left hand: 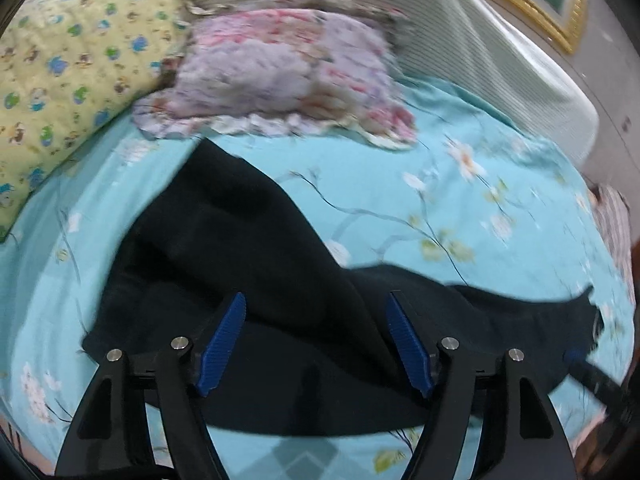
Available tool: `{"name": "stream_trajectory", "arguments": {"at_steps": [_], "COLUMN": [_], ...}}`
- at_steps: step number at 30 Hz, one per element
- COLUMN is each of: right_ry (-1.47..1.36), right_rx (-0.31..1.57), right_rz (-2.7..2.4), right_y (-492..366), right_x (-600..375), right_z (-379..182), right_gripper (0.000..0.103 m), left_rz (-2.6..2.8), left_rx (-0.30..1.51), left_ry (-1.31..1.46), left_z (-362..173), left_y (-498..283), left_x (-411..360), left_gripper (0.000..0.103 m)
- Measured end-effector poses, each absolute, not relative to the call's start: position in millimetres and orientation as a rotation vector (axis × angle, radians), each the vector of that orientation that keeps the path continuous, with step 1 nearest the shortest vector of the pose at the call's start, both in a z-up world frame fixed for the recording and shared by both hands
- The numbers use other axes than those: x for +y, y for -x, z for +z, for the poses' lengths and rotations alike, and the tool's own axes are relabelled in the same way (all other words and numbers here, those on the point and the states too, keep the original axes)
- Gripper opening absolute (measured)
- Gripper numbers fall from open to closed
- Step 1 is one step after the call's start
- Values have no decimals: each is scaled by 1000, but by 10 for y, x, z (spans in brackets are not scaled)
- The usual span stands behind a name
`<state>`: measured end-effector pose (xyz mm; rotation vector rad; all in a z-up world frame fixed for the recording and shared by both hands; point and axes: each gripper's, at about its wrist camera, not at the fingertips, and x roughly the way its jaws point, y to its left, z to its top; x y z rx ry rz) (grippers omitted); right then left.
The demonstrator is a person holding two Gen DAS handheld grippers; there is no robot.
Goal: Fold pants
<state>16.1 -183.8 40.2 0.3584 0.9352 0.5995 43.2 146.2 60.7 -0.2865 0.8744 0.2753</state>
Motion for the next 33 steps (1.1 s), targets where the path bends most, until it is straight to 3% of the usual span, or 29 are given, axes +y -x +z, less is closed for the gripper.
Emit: {"name": "stream_trajectory", "arguments": {"at_steps": [22, 23, 24, 27, 29, 33], "right_ry": [-8, 4, 23, 50, 68, 65], "right_rx": [926, 924, 924, 935, 936, 929], "right_rz": [976, 974, 967, 955, 942, 946], "right_y": [-160, -177, -203, -277, -316, -352], "right_x": [146, 178, 224, 280, 283, 231], "right_z": [293, 283, 259, 177, 129, 123], "right_gripper": [60, 55, 50, 37, 12, 7], "left_rz": [512, 513, 513, 475, 453, 419], "left_rx": [1030, 1043, 1050, 1071, 1054, 996], "left_ry": [302, 298, 299, 329, 340, 352], "left_z": [370, 323, 292, 205, 195, 303], "left_y": [-1212, -1240, -1254, -1260, -1221, -1071], "left_x": [1941, 1963, 1975, 2017, 2010, 1970], "left_gripper": [72, 69, 59, 19, 12, 5]}}
